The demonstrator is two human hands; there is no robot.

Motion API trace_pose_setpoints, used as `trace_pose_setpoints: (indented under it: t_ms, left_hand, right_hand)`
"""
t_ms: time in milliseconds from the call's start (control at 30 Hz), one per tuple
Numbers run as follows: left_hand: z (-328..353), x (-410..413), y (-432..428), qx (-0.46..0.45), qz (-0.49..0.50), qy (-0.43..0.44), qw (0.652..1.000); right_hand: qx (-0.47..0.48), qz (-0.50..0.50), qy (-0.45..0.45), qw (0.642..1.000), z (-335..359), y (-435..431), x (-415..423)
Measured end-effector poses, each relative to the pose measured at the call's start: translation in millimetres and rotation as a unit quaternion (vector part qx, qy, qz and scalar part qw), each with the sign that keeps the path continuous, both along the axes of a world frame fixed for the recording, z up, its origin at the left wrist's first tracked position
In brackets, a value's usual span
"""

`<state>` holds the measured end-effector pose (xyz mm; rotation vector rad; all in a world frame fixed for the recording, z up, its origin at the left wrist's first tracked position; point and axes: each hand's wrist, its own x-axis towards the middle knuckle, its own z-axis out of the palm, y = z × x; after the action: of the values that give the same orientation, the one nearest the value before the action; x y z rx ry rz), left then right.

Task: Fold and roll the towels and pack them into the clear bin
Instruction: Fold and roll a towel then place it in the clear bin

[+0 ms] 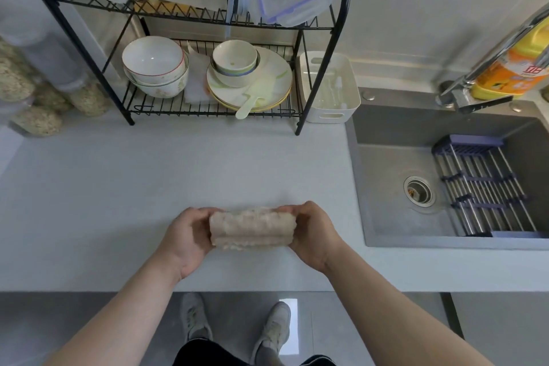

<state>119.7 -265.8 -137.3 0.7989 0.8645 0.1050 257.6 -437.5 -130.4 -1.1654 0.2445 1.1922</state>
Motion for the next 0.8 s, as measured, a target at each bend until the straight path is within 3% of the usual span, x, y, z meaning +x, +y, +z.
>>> trace_pose_setpoints:
  t_ms: [33,67,100,200,267,300,367,467,533,567,667,700,733,800]
  left_hand:
    - [-2,2,2,0.106,-0.036,0.022,0.994]
    - [-6,4,4,0.252,-0.099,0.050,0.961]
    - [-12,5,7,0.393,-0.168,0.075,0.901]
    - [-19,2,11,0.650,-0.270,0.066,0.708]
    - [-29,-1,9,0.758,-0.323,0.012,0.566]
    - [-35,-3,8,0.781,-0.356,0.005,0.514]
    - [-48,-9,6,0.786,-0.400,0.039,0.469]
    - [-61,-15,5,0.773,-0.433,0.094,0.453]
    - [-60,-15,6,0.760,-0.447,0.095,0.462]
    - [-58,-13,6,0.742,-0.447,0.078,0.494]
    - [-47,5,7,0.664,-0.329,0.055,0.668]
    - [-44,11,10,0.646,-0.279,0.068,0.707]
    - [-41,17,14,0.637,-0.257,0.093,0.721]
    - [-36,23,21,0.629,-0.296,0.136,0.706]
  right_hand:
    - [-0.036,0.042,-0.069,0.996,-1,0,2]
    - [-0.082,0.101,-0.169,0.977,-2,0,3]
    - [-0.128,0.159,-0.275,0.940,-4,1,2]
    - [-0.203,0.246,-0.571,0.756,-19,2,-2]
    - [-0.208,0.275,-0.730,0.590,-33,-2,-7]
    - [-0.212,0.297,-0.770,0.523,-39,-6,-10]
    - [-0.249,0.355,-0.770,0.469,-44,-12,-15]
    - [-0.290,0.421,-0.731,0.451,-48,-17,-16]
    - [-0.272,0.459,-0.698,0.478,-45,-15,-13]
    - [-0.261,0.465,-0.676,0.508,-42,-14,-11]
    - [-0.259,0.369,-0.632,0.631,-29,-4,0]
    - [-0.270,0.329,-0.618,0.661,-25,0,4]
    - [-0.289,0.318,-0.600,0.675,-21,4,8]
    - [-0.322,0.353,-0.573,0.666,-13,10,8]
